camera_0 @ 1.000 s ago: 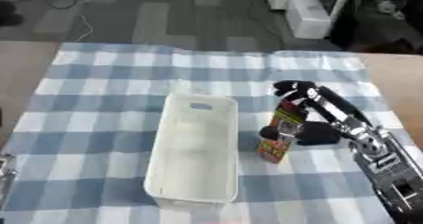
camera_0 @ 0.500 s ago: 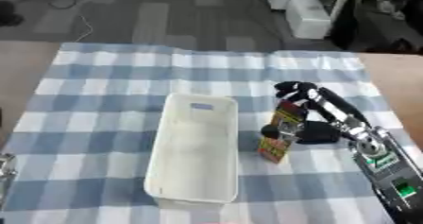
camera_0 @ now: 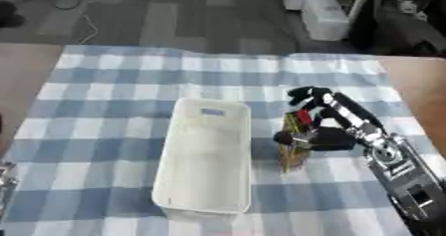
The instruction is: Pick up objects on the table and place them in the box.
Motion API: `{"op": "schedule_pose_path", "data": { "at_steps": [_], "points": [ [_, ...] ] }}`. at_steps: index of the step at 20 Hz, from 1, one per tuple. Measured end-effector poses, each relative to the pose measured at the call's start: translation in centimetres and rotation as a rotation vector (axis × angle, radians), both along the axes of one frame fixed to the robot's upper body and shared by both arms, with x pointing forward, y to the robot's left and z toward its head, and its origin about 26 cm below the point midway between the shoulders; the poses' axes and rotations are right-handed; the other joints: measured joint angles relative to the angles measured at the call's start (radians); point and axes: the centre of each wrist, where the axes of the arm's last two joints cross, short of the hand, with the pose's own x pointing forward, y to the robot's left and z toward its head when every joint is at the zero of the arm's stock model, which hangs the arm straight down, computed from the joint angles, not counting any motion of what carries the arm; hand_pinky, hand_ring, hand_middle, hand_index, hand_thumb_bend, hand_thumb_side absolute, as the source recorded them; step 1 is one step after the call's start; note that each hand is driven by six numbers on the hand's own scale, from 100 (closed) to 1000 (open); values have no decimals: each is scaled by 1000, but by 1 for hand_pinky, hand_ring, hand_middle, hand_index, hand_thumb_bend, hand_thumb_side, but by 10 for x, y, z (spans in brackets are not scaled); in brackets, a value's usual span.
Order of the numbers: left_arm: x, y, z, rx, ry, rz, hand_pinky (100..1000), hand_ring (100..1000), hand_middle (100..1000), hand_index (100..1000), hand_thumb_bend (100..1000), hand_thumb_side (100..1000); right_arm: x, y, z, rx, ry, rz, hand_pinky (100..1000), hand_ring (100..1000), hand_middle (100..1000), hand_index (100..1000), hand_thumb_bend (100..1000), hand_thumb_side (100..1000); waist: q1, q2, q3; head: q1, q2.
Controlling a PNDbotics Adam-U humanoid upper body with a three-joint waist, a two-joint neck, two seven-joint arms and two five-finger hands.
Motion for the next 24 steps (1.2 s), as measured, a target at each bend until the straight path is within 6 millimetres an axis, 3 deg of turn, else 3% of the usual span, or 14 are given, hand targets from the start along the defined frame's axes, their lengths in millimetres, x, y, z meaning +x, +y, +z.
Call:
{"op": "schedule_pose_path", "data": {
  "at_steps": [5,15,18,21,24],
  "points": [
    [0,0,0,0,0,0,624,673,749,795,591,859,4,0,-6,10,18,-7,391,662,715,861,832,387,0,0,0,0,0],
    [0,0,0,0,0,0,624,673,749,795,590,860,10,-4,-19,-30,17,-65,382,646,687,832,839,364,1,0,0,0,0],
    [0,0,0,0,0,0,624,673,749,795,590,860,10,-4,-21,-42,8,-80,255,620,661,799,816,326,1,0,0,0,0],
    [0,0,0,0,0,0,624,673,749,795,590,860,11,-4,-22,-39,-9,-100,216,593,624,763,798,302,1,0,0,0,0],
    [0,0,0,0,0,0,624,673,749,795,591,860,10,-3,-24,-23,-34,-121,145,535,543,671,780,248,1,0,0,0,0]
  ]
}}
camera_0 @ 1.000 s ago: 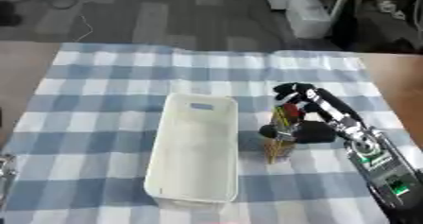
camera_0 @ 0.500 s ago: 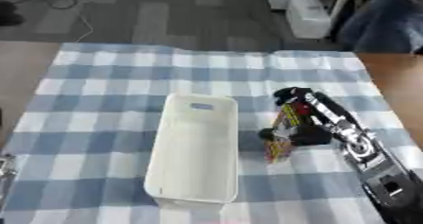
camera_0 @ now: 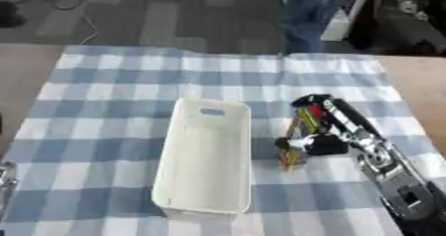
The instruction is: Pick up objects on the table and place them in the box.
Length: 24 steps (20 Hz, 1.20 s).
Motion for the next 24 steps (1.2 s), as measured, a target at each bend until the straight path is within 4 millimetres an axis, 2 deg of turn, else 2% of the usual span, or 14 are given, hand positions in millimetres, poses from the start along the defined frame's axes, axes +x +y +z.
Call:
{"op": "schedule_pose_path", "data": {
  "at_steps": [1,2,4,9,20,24],
  "points": [
    [0,0,0,0,0,0,624,673,749,795,591,860,0,0,0,6,-12,-8,145,512,519,637,776,228,0,0,0,0,0],
    [0,0,0,0,0,0,624,673,749,795,590,860,0,0,0,15,-23,-16,100,479,489,598,769,200,0,0,0,0,0],
    [0,0,0,0,0,0,624,673,749,795,590,860,0,0,0,40,-46,-32,100,403,428,536,747,149,0,0,0,0,0],
    [0,0,0,0,0,0,624,673,749,795,591,860,0,1,-3,123,-91,-58,100,306,391,518,760,162,0,0,0,0,0],
    [0,0,0,0,0,0,625,673,749,795,591,860,0,1,-5,220,-117,-61,100,280,363,503,732,135,0,0,0,0,0],
    [0,0,0,0,0,0,625,673,749,795,592,860,-2,2,1,258,-148,-60,100,279,363,504,731,134,0,0,1,1,1]
  ]
}}
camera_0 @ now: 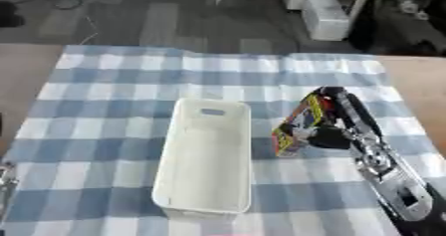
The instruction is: Pick up objects on the table and place them in the box.
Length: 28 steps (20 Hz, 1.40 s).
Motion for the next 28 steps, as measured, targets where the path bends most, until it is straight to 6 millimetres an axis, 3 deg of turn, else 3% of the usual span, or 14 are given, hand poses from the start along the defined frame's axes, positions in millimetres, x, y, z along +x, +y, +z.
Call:
{"op": "schedule_pose_path", "data": {
  "at_steps": [5,16,27,28],
  "points": [
    [0,0,0,0,0,0,625,673,749,795,592,860,-8,3,23,66,-85,4,100,274,363,505,726,130,0,0,0,7,0],
    [0,0,0,0,1,0,626,673,749,794,593,859,-38,26,92,169,-290,141,100,269,365,504,720,123,-6,-6,0,8,1],
    [0,0,1,4,0,-6,627,673,749,794,594,858,-47,58,110,129,-267,414,100,271,365,503,723,126,-12,-12,8,8,9],
    [0,-1,1,4,-1,-7,627,673,749,794,595,859,-47,61,111,122,-260,434,100,271,365,503,763,115,-12,-12,9,8,9]
  ]
}}
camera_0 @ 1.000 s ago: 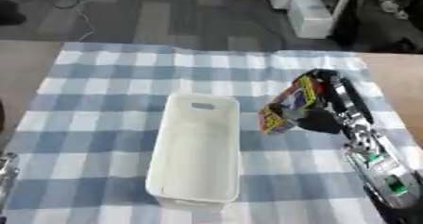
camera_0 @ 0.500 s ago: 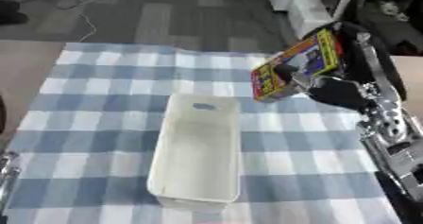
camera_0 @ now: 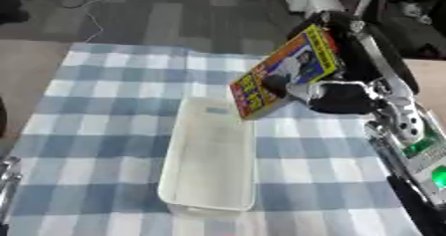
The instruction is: Pick up objects on the table and place them in the box.
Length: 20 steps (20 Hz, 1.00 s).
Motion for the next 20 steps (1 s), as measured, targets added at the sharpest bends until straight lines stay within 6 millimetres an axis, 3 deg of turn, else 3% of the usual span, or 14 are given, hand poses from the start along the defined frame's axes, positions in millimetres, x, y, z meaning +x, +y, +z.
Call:
{"op": "schedule_pose_path", "data": {
  "at_steps": [1,3,19,20],
  "points": [
    [0,0,0,-1,0,-1,627,673,749,794,595,859,0,3,0,-11,3,18,100,271,366,503,723,126,0,0,1,0,0],
    [0,0,1,-1,-2,-2,627,673,749,794,595,859,-1,8,0,-34,11,54,100,272,365,502,752,112,-1,0,4,0,0],
    [1,-3,3,0,-10,-14,629,673,748,794,597,857,-4,34,-3,-176,87,191,100,278,369,505,726,128,-5,0,22,-1,-20],
    [1,-3,3,0,-10,-16,630,673,748,794,597,857,-3,36,-4,-181,92,194,100,310,381,517,710,111,-5,0,22,-1,-20]
  ]
}}
